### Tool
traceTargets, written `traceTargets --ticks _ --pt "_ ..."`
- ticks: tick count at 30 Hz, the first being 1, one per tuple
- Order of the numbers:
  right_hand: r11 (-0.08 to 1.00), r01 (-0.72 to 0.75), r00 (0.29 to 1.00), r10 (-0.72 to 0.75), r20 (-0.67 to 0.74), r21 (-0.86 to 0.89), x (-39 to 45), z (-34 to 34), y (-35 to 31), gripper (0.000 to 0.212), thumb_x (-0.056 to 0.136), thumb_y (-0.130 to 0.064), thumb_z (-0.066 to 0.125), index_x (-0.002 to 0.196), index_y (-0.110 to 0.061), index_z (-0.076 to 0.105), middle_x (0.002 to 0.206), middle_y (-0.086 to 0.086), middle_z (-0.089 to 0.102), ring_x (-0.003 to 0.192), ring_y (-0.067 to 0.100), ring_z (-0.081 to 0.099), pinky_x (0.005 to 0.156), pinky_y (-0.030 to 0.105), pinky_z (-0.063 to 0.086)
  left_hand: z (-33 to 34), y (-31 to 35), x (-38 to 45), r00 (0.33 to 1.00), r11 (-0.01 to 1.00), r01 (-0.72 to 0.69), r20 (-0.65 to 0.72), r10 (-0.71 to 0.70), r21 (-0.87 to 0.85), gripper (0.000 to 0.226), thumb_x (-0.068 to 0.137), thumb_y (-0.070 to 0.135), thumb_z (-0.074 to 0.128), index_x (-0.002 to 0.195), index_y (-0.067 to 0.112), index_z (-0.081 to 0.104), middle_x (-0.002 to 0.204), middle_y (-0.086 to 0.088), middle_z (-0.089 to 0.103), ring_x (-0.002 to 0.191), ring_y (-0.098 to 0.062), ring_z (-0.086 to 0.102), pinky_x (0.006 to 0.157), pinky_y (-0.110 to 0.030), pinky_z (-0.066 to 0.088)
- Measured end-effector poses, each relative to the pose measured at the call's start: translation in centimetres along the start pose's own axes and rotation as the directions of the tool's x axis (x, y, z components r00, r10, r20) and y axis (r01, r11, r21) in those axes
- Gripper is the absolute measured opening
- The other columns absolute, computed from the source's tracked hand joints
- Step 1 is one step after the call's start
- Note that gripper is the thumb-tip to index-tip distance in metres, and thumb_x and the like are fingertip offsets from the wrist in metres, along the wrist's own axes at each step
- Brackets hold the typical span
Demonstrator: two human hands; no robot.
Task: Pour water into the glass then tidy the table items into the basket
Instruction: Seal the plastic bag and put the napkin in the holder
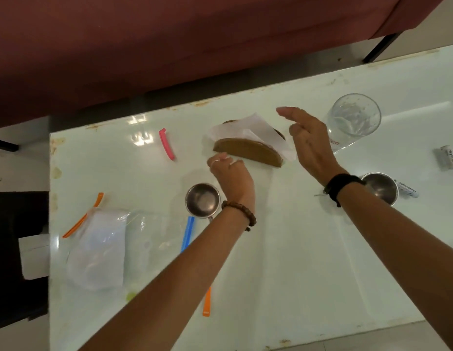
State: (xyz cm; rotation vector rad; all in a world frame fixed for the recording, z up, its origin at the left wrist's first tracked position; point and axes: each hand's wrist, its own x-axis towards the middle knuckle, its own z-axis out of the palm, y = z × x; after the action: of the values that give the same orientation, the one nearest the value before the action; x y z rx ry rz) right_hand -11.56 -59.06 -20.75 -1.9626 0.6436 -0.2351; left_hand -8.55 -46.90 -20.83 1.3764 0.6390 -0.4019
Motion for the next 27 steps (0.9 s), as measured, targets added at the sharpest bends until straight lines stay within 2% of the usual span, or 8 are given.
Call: traceTargets --ticks 2,5,11,16,18,20,22,27 --pt "0.993 -0.105 0.984 0.095 0.150 0.060 0.4 0.0 0.4 0.039 0.094 -0.007 0.033 0.128 -0.008 0.053 0.134 0.009 0.055 0.122 0.016 0.048 0.098 0.019 0.038 0.0 -1.2 -0.9 0.990 0.996 0.073 0.120 -0.080 0.058 0.034 0.089 -0.006 0.030 0.119 0.010 0.036 0.128 -0.015 0.040 0.115 -0.024 0.045 0.106 -0.039 0.034" --pt "0.976 -0.180 0.964 0.151 0.218 0.121 -0.3 0.3 0.7 0.039 0.096 -0.022 0.034 0.123 -0.010 0.058 0.127 0.008 0.060 0.117 0.017 0.053 0.094 0.017 0.039 -0.1 -2.0 -1.1 0.961 0.981 0.000 0.272 -0.053 0.194 0.054 0.092 0.005 0.044 0.140 0.020 0.026 0.146 -0.006 0.034 0.134 -0.020 0.034 0.113 -0.043 0.027" --pt "0.942 -0.177 0.978 0.136 0.156 0.286 -3.6 0.6 0.2 0.053 0.082 -0.030 0.031 0.119 -0.005 0.060 0.099 0.006 0.059 0.092 0.019 0.053 0.086 0.028 0.041 -0.7 -2.1 -0.6 0.896 0.908 -0.163 0.443 -0.027 0.385 0.056 0.093 0.014 0.047 0.142 0.027 0.024 0.144 0.000 0.039 0.127 -0.016 0.040 0.100 -0.029 0.033" --pt "0.931 -0.192 0.977 0.153 0.145 0.311 -5.3 0.9 0.7 0.039 0.100 -0.015 0.026 0.123 -0.012 0.058 0.109 0.003 0.066 0.100 0.013 0.058 0.077 0.008 0.045 -0.5 -1.9 -1.0 0.862 0.834 -0.284 0.507 0.006 0.473 0.057 0.095 0.013 0.043 0.145 0.026 0.019 0.146 0.002 0.038 0.126 -0.019 0.043 0.104 -0.034 0.041" --pt "0.939 -0.181 0.978 0.141 0.152 0.294 -5.7 0.8 1.0 0.039 0.099 -0.012 0.025 0.117 -0.012 0.059 0.087 -0.012 0.064 0.081 0.001 0.057 0.071 0.005 0.043 -0.6 -2.0 -1.3 0.856 0.818 -0.308 0.517 0.015 0.486 0.056 0.096 0.014 0.042 0.145 0.027 0.019 0.146 0.003 0.038 0.124 -0.018 0.046 0.104 -0.036 0.042" --pt "0.936 -0.184 0.978 0.144 0.153 0.298 -5.9 0.7 1.3 0.037 0.098 -0.012 0.027 0.114 -0.013 0.061 0.071 -0.021 0.059 0.068 -0.004 0.053 0.067 0.004 0.042 -0.8 -2.1 -1.5 0.848 0.800 -0.331 0.529 0.021 0.500 0.056 0.096 0.014 0.041 0.145 0.029 0.019 0.145 0.005 0.040 0.113 -0.011 0.048 0.097 -0.027 0.044" --pt "0.930 -0.193 0.975 0.148 0.164 0.313 -6.0 0.6 1.5 0.037 0.097 -0.012 0.029 0.116 -0.015 0.061 0.075 -0.019 0.059 0.067 -0.005 0.053 0.066 0.004 0.042 -1.0 -2.3 -1.7 0.849 0.789 -0.340 0.528 0.024 0.511 0.057 0.095 0.015 0.042 0.145 0.030 0.018 0.143 0.005 0.043 0.106 -0.007 0.047 0.088 -0.021 0.042" --pt "0.941 -0.224 0.958 0.165 0.232 0.253 -6.2 0.3 1.5 0.039 0.098 -0.017 0.029 0.130 -0.013 0.051 0.106 -0.003 0.056 0.076 -0.009 0.054 0.069 -0.001 0.039 -1.0 -2.4 -1.7 0.853 0.757 -0.369 0.521 0.045 0.539 0.059 0.095 0.015 0.043 0.146 0.028 0.017 0.140 0.003 0.046 0.107 -0.008 0.047 0.086 -0.018 0.038"
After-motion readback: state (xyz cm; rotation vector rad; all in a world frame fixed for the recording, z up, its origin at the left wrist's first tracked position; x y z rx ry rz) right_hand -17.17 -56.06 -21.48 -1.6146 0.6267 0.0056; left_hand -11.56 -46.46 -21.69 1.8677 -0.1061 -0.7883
